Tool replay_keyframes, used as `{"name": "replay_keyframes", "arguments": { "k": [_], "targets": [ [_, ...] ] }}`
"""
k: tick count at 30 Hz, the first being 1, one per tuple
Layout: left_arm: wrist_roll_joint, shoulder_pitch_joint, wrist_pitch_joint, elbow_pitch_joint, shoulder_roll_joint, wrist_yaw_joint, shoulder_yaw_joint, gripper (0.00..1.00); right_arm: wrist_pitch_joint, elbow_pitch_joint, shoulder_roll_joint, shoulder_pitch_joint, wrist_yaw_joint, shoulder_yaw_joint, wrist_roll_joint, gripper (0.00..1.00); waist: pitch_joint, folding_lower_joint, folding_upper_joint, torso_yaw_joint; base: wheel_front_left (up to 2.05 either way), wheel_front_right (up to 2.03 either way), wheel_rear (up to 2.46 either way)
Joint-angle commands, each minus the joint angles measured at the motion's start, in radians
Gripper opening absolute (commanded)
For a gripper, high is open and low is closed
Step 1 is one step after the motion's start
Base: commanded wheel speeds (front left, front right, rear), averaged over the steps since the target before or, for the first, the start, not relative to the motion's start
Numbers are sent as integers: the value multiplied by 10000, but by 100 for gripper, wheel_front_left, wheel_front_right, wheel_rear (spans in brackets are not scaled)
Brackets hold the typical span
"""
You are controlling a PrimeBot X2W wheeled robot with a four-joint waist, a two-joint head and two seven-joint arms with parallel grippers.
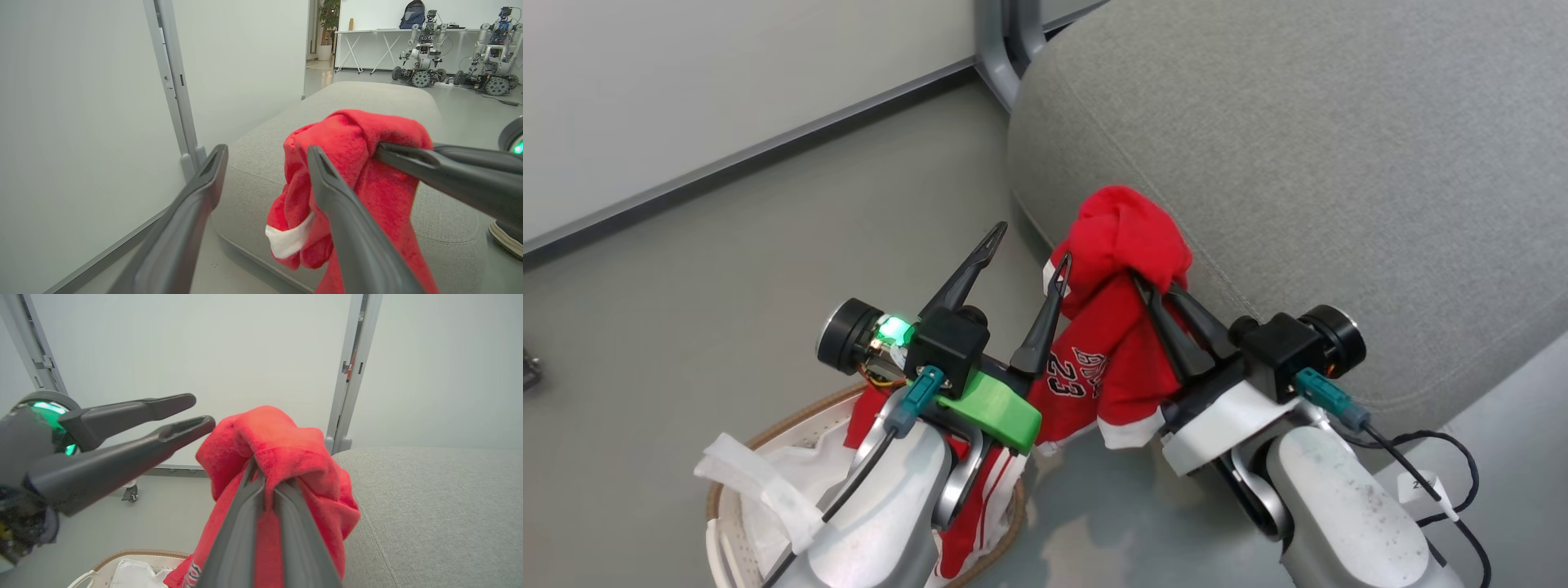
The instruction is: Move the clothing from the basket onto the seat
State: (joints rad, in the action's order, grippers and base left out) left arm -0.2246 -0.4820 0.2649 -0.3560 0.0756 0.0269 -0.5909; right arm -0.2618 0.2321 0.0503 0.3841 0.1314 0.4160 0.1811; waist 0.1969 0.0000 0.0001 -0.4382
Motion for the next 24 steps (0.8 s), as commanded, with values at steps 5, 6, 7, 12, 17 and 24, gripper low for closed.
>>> {"name": "replay_keyframes", "arguments": {
  "k": [5,6,7,12,17,24],
  "targets": [
    [255,82,-8,-160,37,77,122,100,-48,-3,65,518,-14,-974,-526,0,776,0,-1,-641,0,0,0],
    [266,62,-8,-202,51,94,131,100,-48,23,125,653,-14,-1201,-624,0,868,0,-1,-626,0,0,0],
    [290,7,-8,-245,78,95,144,100,-48,27,204,852,-14,-1500,-727,0,999,0,-1,-595,0,0,0],
    [451,-304,-7,-379,220,188,174,100,-48,177,718,1866,-14,-2651,-1111,0,1603,0,-1,-393,0,0,0],
    [651,-656,-9,-540,409,275,141,100,-48,603,1522,3179,-14,-3398,-1306,0,2413,0,-1,-133,0,0,0],
    [808,-1246,-53,-626,624,370,56,100,-48,1803,2506,4826,-14,-4165,-1476,0,3502,0,-1,327,0,0,0]
  ]
}}
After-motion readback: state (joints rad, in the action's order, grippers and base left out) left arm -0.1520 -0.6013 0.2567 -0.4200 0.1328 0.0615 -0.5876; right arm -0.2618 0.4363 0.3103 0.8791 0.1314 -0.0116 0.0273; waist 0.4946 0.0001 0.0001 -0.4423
